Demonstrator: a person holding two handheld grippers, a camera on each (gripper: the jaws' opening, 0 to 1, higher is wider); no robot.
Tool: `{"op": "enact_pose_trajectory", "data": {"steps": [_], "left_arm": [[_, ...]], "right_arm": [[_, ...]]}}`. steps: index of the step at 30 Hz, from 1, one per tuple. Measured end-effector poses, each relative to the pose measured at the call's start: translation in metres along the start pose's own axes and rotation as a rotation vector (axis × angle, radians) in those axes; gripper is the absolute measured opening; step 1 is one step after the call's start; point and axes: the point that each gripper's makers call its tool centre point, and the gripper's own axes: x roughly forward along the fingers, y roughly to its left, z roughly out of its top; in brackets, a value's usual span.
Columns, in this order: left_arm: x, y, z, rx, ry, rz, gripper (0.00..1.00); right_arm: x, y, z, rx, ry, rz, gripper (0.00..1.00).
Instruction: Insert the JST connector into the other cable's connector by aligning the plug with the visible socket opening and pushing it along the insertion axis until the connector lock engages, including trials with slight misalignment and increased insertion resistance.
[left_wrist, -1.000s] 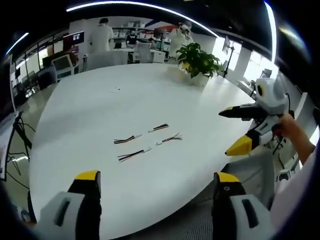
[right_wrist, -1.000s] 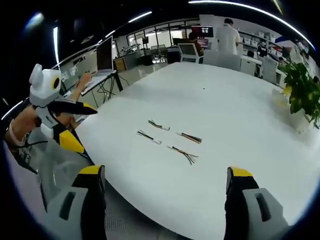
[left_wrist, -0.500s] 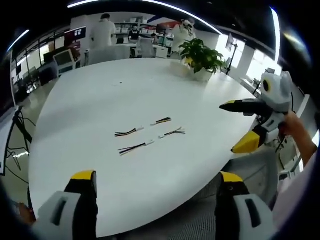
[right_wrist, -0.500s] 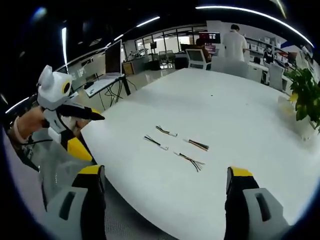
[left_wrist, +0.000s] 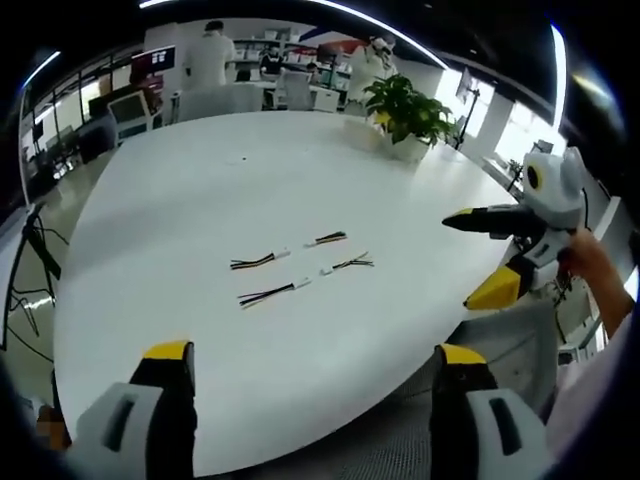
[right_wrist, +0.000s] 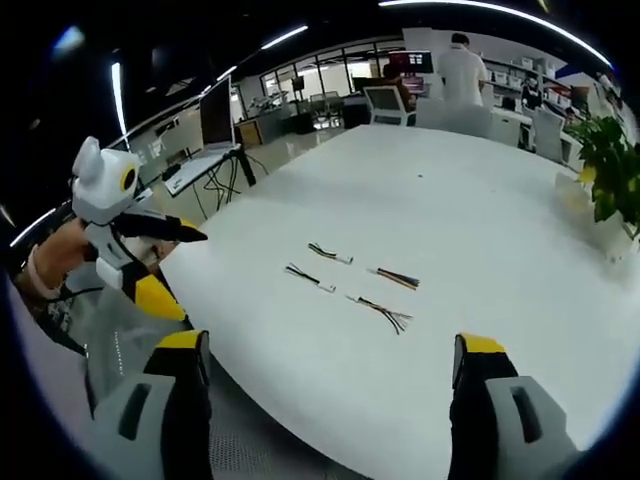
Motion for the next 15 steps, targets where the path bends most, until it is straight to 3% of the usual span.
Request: {"op": "enact_pose_trajectory", "data": {"steps": [15], "left_arm": [[0.0056,0.0057,0.0074,0.011,-0.002,-0.005,0.95]], "right_arm": [[0.0072,-0.0076,0.0088,-0.003,-0.001,-0.022,1.00]]}}
